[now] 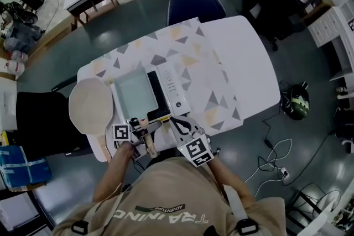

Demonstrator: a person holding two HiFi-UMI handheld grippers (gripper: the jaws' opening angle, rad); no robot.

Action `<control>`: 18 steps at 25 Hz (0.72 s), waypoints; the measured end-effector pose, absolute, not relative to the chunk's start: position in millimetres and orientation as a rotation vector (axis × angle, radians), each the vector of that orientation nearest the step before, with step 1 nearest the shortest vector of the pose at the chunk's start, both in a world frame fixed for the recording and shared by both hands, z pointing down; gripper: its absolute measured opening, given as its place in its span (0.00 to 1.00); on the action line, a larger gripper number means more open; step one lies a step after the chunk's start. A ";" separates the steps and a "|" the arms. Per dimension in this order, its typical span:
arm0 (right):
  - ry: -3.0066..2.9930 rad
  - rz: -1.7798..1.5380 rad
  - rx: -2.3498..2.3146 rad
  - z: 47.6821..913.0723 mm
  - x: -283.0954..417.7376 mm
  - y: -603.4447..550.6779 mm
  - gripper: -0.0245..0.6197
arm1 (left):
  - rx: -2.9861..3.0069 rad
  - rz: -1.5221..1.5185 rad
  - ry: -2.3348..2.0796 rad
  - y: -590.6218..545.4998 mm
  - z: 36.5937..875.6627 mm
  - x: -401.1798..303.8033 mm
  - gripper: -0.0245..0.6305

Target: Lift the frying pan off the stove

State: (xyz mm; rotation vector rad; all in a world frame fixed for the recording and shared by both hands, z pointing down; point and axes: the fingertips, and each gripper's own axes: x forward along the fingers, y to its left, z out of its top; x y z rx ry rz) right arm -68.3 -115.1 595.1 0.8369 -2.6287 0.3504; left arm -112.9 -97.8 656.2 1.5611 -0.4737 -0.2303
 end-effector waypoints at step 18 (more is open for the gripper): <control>-2.669 0.310 0.865 577.8 -67.5 -113.8 0.03 | 1.649 -0.236 -0.417 -76.6 593.8 -111.8 0.19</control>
